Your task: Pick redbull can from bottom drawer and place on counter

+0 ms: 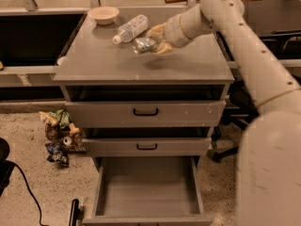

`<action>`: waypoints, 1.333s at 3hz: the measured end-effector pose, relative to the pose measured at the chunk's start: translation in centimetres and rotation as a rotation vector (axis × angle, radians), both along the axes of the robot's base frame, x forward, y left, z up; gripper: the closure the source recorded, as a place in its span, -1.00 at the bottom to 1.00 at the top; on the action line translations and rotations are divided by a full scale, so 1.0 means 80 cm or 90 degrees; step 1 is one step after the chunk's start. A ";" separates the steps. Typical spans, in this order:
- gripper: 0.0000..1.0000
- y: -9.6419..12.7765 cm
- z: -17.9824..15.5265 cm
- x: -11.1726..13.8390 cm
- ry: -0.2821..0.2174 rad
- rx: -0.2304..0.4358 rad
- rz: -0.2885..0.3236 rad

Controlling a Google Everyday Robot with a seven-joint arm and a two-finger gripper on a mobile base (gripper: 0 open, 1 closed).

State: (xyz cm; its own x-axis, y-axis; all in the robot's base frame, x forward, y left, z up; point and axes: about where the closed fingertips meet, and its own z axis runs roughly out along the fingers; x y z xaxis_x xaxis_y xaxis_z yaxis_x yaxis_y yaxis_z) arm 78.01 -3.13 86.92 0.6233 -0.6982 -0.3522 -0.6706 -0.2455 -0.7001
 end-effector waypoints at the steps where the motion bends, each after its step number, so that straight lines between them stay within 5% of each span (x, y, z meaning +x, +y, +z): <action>1: 1.00 0.018 -0.011 0.041 0.015 0.019 -0.003; 4: -0.31 0.030 -0.003 0.083 0.011 0.038 -0.030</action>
Offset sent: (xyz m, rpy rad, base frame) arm 0.0872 0.0131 0.0169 0.0291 -0.0210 -0.0857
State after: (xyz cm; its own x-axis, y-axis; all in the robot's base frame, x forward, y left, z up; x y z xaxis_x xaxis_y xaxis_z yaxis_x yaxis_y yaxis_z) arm 84.66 -0.71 86.67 0.5832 -0.7045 -0.4045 -0.6930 -0.1716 -0.7002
